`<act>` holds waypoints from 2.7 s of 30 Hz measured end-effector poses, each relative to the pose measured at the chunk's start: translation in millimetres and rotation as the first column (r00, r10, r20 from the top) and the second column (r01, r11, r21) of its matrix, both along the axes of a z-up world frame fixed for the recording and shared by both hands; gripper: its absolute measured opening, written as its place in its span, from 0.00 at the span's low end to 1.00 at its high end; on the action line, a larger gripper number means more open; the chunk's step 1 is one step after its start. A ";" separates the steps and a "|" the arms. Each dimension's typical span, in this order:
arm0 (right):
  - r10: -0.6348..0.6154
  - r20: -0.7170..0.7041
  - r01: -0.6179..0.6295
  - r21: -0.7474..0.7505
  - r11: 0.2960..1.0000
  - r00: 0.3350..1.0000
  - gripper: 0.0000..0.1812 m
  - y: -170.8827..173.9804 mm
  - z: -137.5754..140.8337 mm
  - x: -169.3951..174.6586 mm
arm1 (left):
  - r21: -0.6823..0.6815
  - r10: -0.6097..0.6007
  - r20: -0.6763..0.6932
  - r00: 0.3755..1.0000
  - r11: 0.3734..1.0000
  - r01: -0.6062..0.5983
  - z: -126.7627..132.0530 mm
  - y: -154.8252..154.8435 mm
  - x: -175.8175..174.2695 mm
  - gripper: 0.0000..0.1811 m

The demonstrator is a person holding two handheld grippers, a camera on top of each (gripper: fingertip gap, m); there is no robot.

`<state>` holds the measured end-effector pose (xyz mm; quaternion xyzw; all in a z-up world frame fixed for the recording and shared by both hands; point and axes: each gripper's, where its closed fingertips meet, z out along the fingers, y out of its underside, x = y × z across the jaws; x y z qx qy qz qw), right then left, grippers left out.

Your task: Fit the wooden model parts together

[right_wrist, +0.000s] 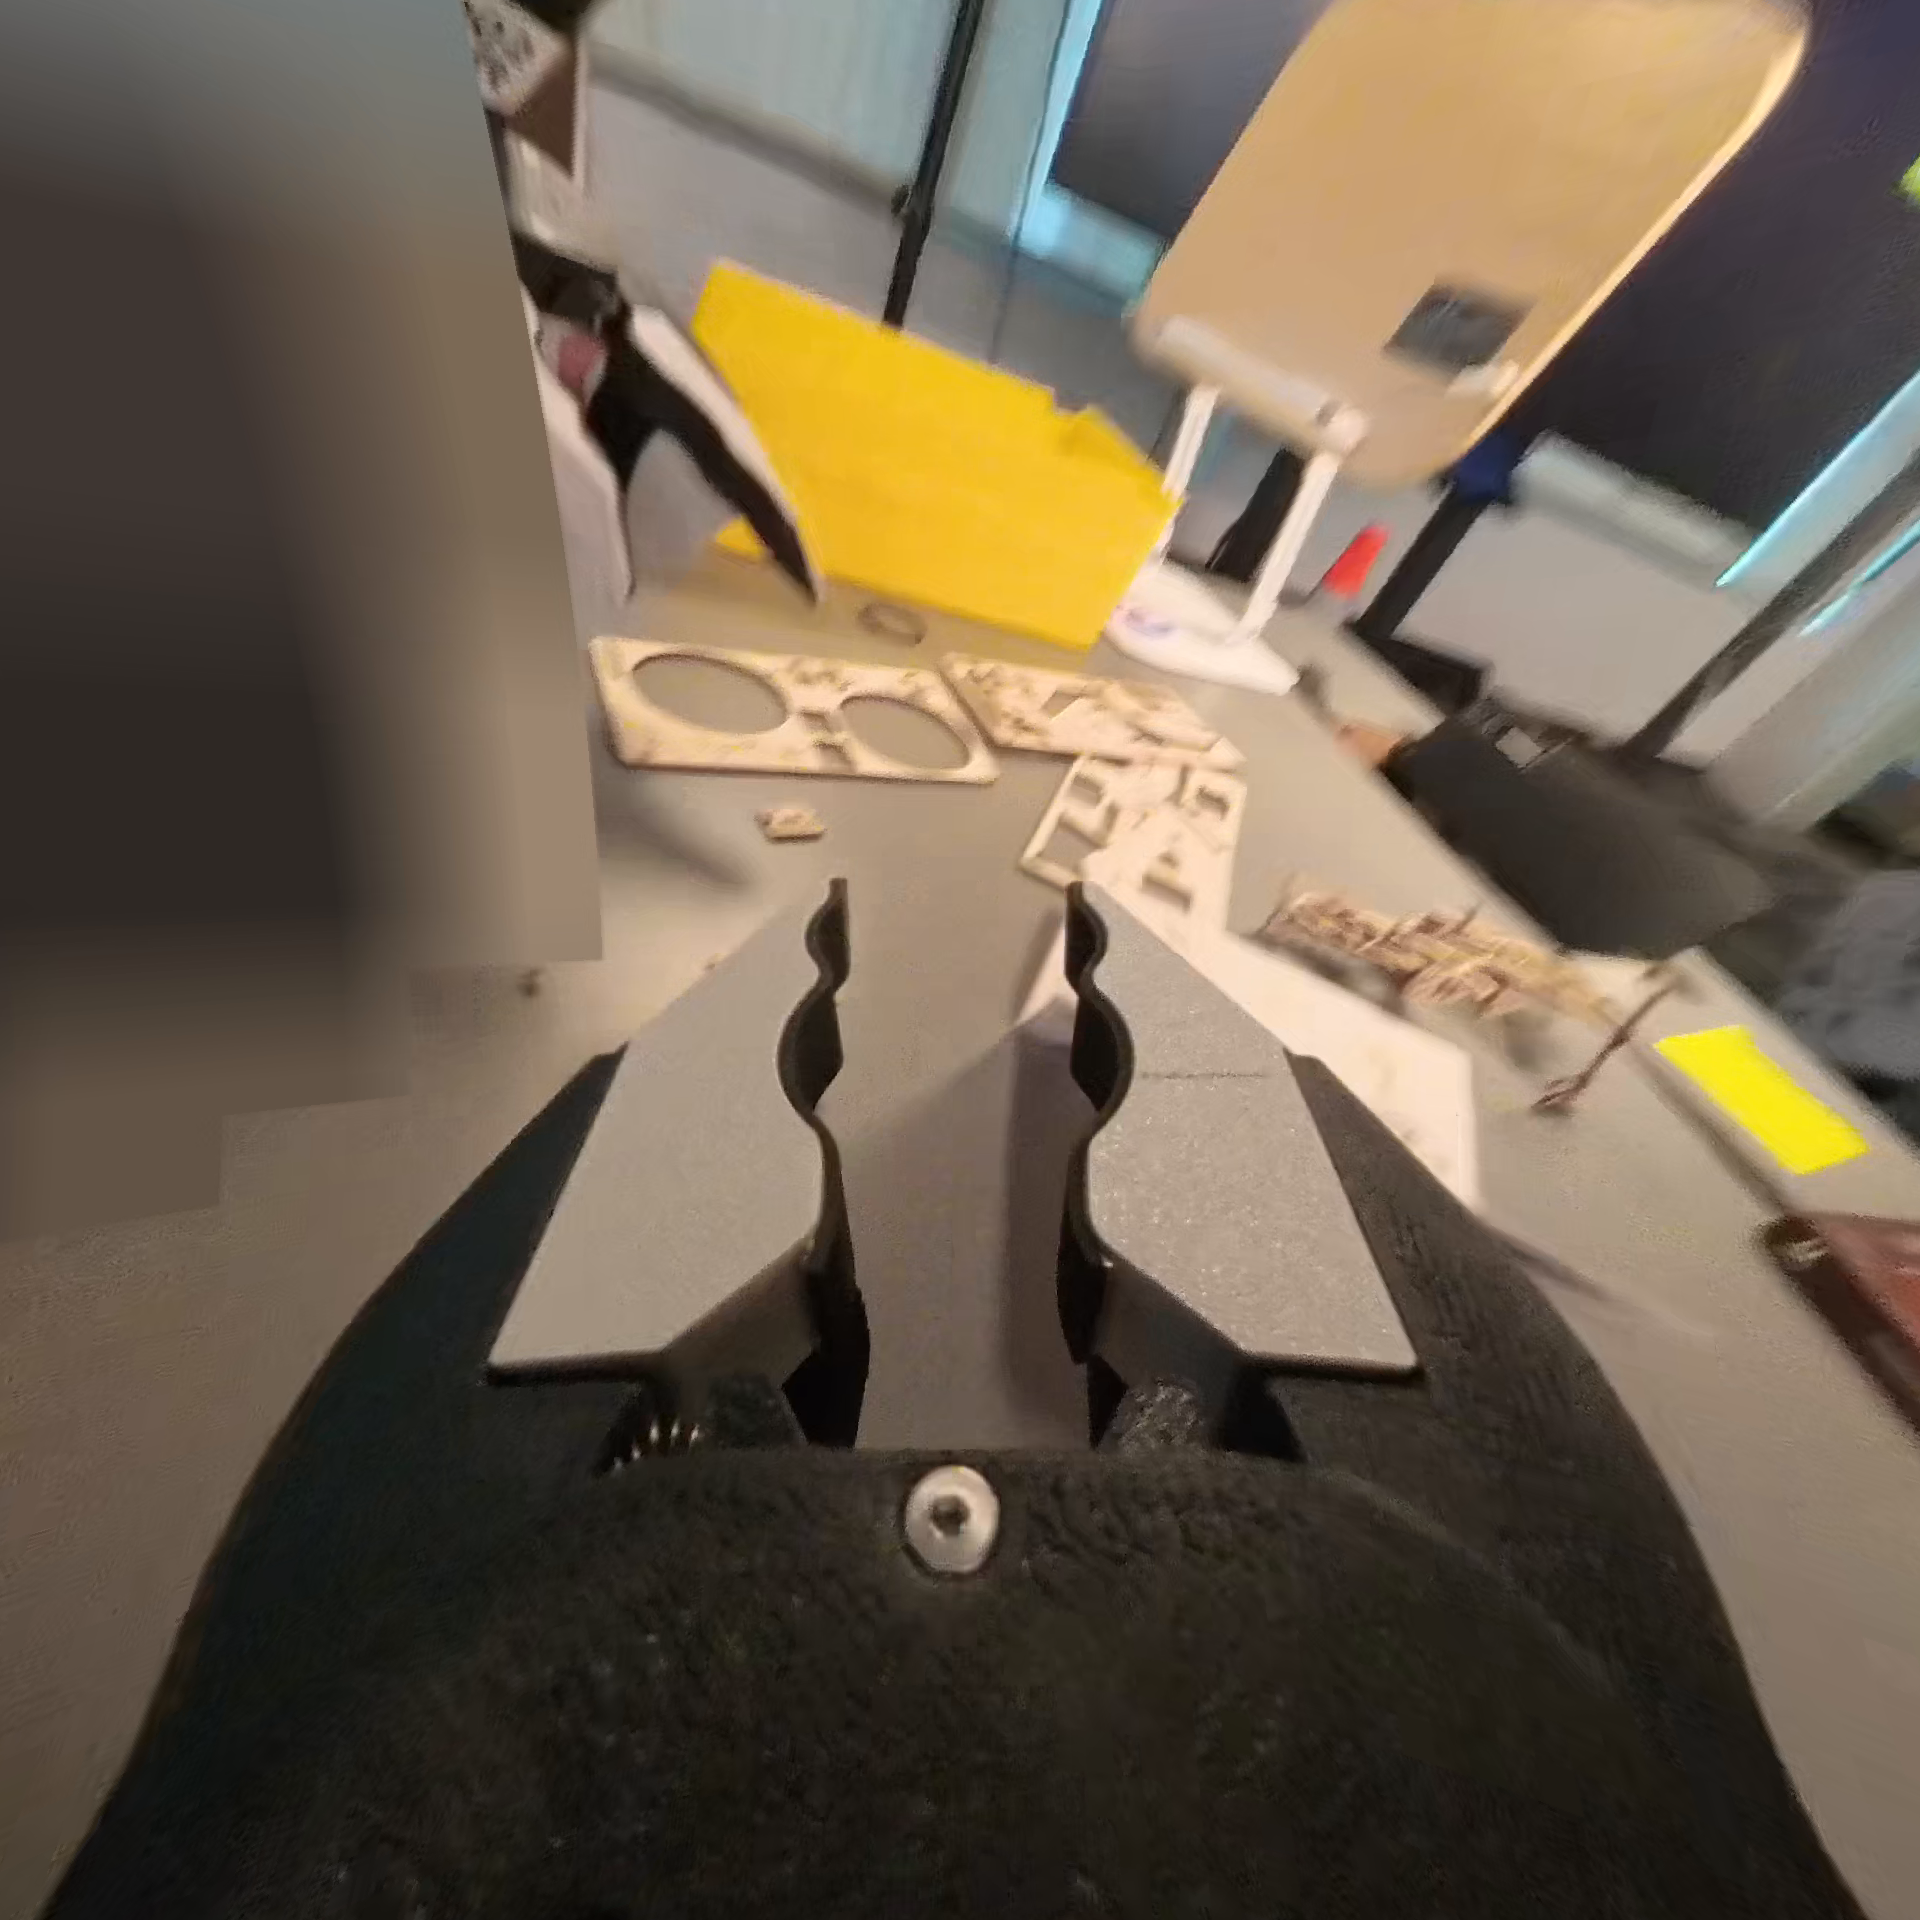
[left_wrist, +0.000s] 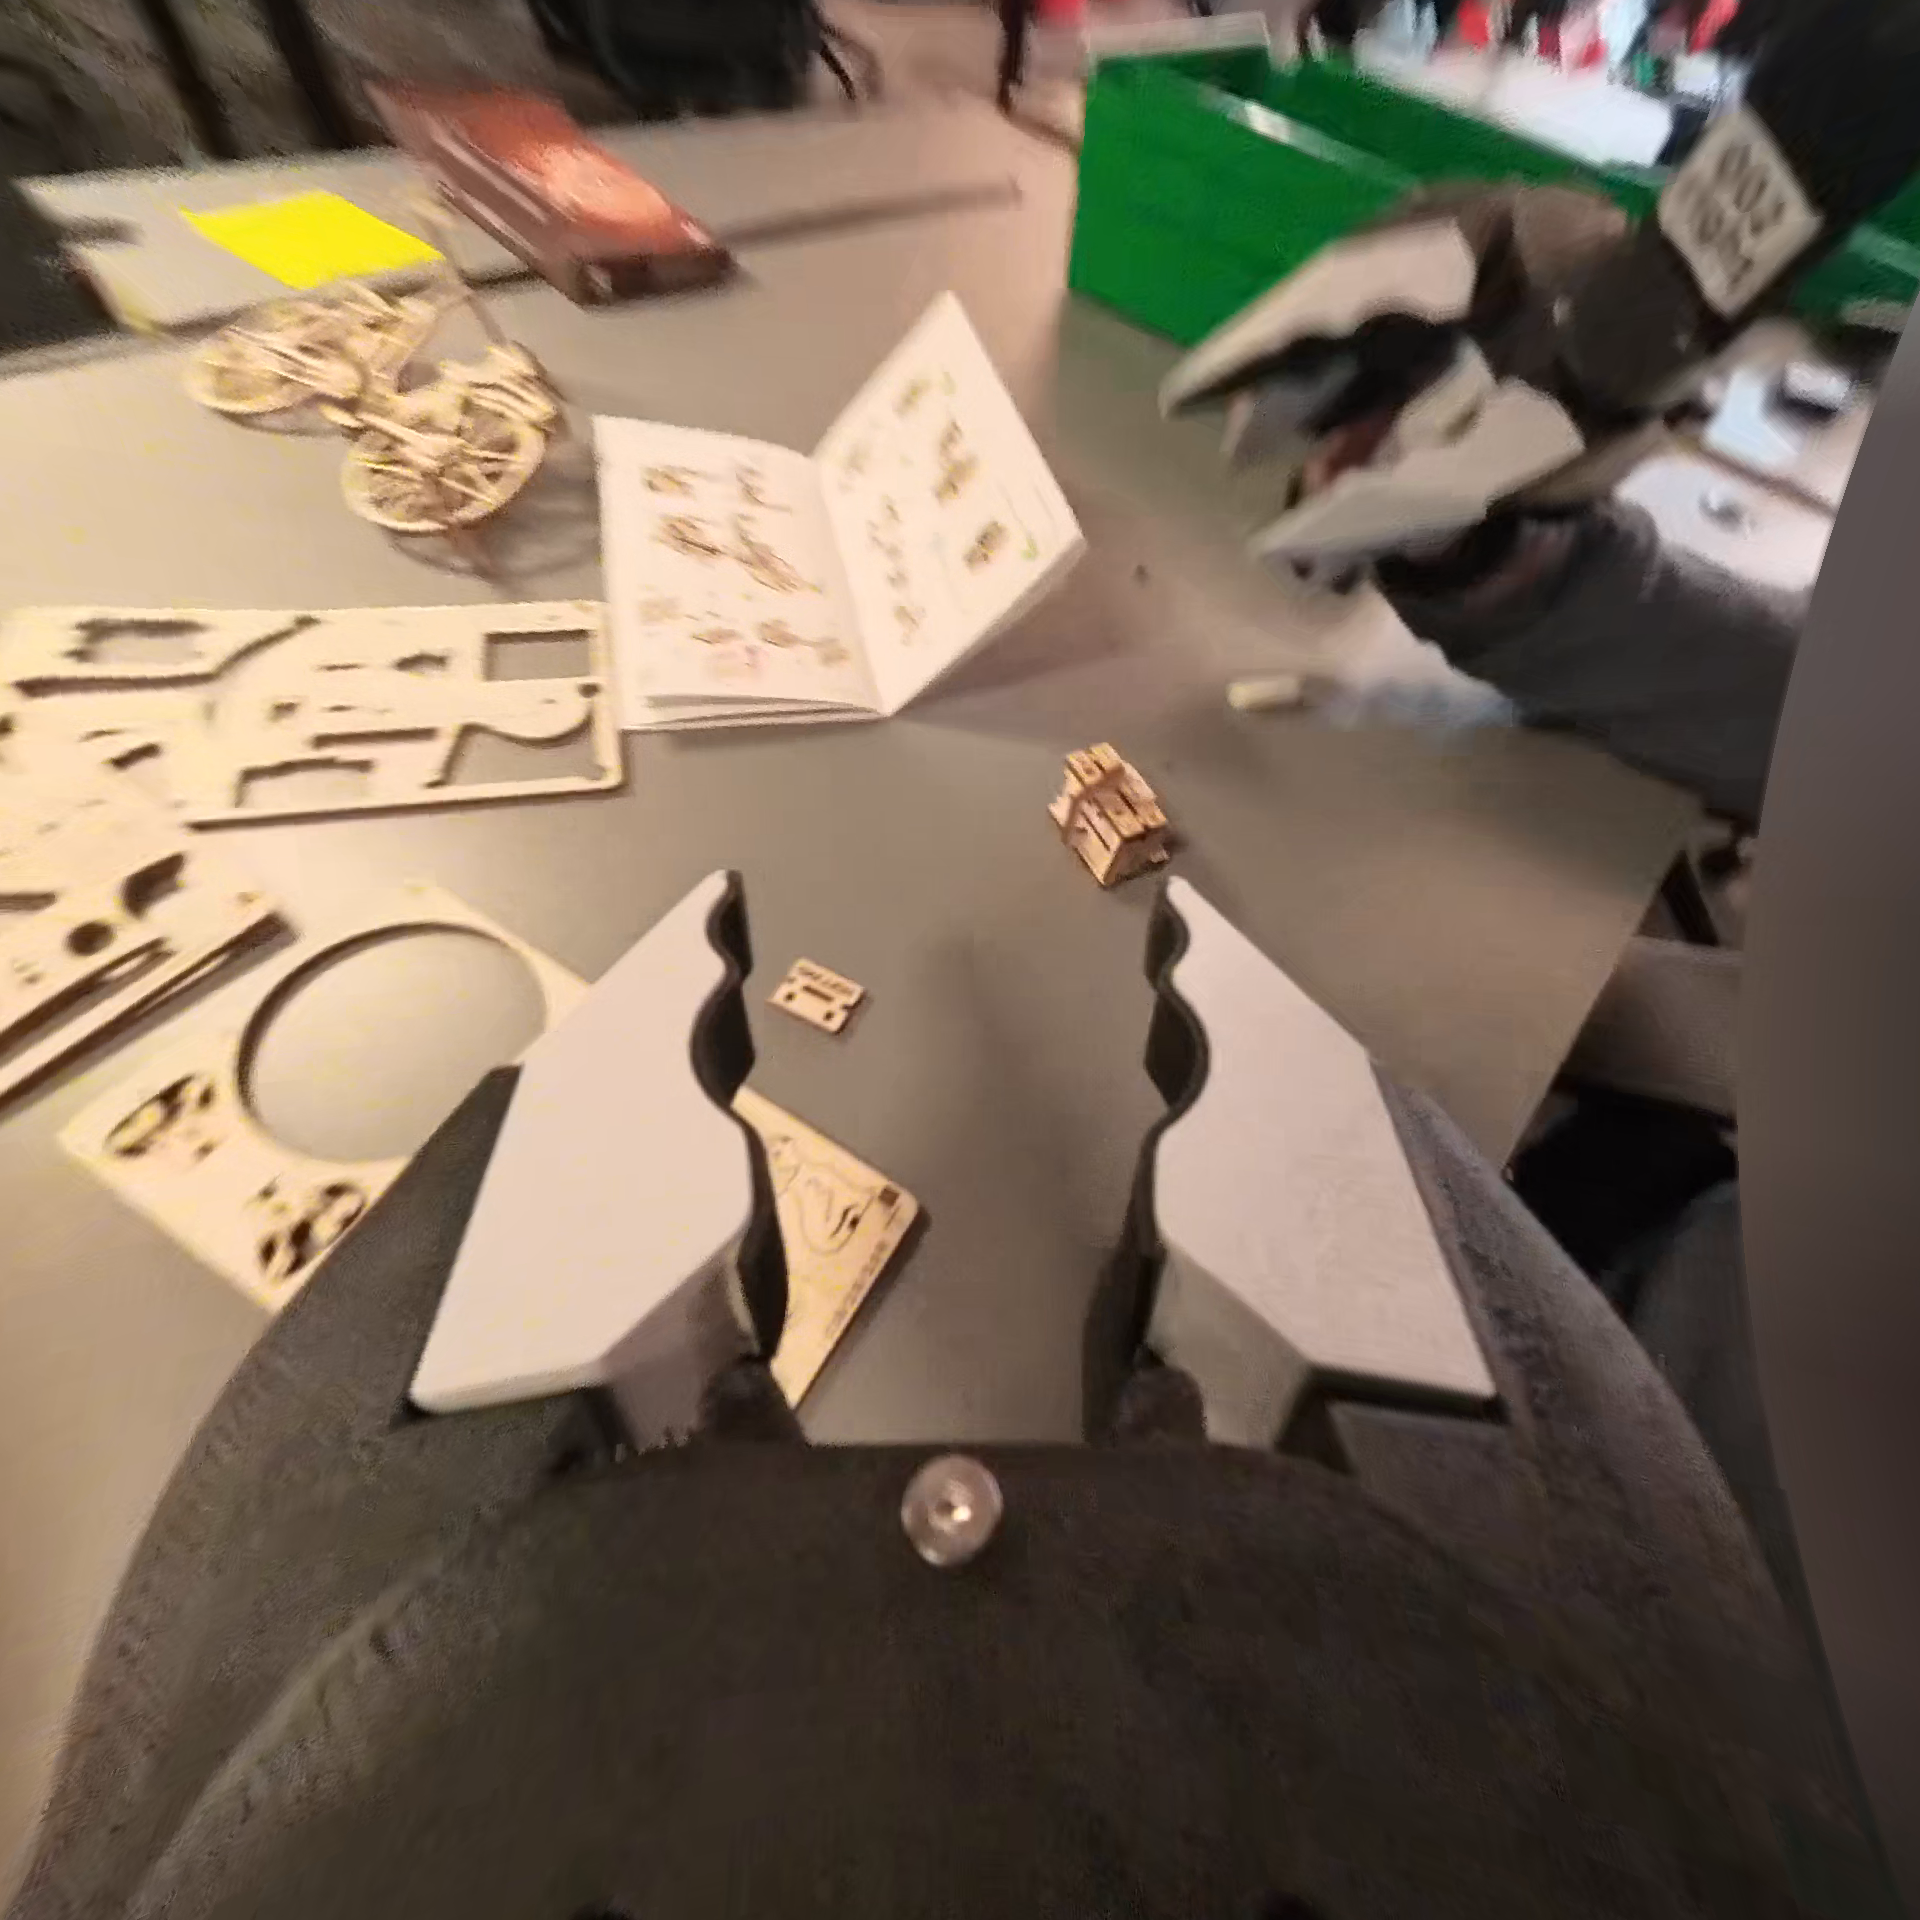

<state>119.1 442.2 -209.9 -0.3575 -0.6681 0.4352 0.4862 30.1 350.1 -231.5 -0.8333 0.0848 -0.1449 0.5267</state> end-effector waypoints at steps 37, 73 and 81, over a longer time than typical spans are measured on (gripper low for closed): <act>-0.433 0.642 0.570 -0.009 0.821 0.633 0.07 -77.4 -98.5 -117.5 | 0.399 0.056 0.215 0.975 0.906 -0.140 44.0 -61.7 -64.1 0.30; -0.473 0.605 0.617 -0.040 0.786 0.641 0.11 -32.1 -74.7 -29.2 | 0.437 0.016 0.016 1.000 0.899 -0.021 24.9 0.2 -24.3 0.21; -0.121 0.421 -0.063 0.399 0.915 0.899 0.11 -58.6 -68.1 -25.9 | 0.418 -0.007 0.044 0.999 0.908 -0.012 22.8 -0.7 -23.2 0.21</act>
